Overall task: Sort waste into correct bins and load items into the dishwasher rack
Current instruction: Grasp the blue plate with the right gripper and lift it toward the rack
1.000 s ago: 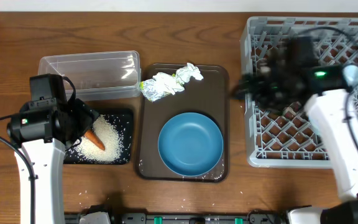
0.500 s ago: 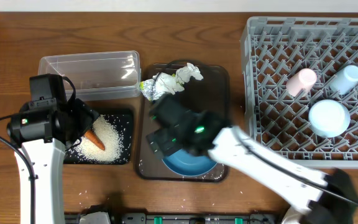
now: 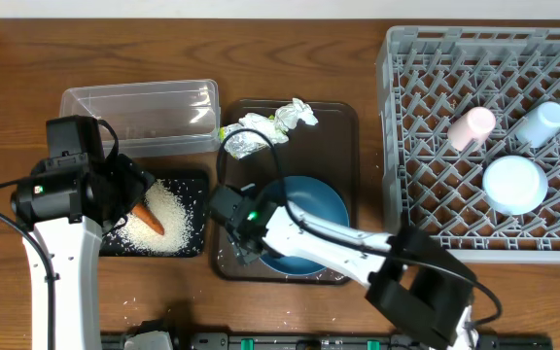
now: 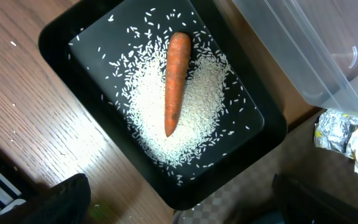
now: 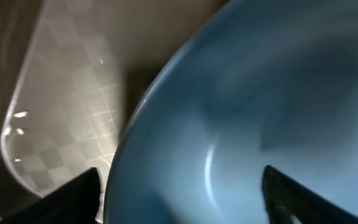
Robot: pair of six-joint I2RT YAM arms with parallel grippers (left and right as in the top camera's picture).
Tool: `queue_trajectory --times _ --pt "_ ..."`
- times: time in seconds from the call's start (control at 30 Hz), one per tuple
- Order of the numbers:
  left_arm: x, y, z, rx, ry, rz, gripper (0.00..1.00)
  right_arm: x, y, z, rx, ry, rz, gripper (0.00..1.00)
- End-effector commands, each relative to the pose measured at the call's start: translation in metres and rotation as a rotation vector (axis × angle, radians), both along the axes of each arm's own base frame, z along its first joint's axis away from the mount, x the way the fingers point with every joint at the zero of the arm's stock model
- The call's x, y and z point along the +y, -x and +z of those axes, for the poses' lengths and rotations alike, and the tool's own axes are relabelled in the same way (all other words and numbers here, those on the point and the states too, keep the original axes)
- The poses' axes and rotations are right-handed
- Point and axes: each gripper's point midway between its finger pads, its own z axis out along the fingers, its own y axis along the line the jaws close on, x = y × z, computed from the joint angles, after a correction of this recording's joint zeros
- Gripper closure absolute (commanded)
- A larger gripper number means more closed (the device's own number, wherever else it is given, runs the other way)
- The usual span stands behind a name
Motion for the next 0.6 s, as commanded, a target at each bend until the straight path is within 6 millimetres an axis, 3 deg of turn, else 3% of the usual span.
queue_trajectory --times 0.0,0.13,0.3,0.4,0.57 --pt "0.004 -0.001 0.005 -0.008 -0.018 0.004 0.04 0.009 0.007 -0.005 -0.001 -0.002 -0.015 0.33" --pt "0.004 -0.001 0.005 -0.008 -0.018 0.003 0.04 0.013 0.010 -0.004 -0.004 -0.013 -0.023 0.57" --pt "0.004 -0.001 0.005 -0.008 -0.018 0.003 0.04 0.016 0.007 0.005 0.004 -0.027 -0.041 0.98" --pt "0.004 -0.001 0.005 -0.008 -0.018 0.004 0.04 0.019 -0.001 0.025 0.000 -0.042 -0.055 0.99" --pt "0.004 -0.001 0.005 -0.008 -0.018 0.003 0.04 0.028 -0.022 0.086 -0.053 -0.111 -0.012 0.99"
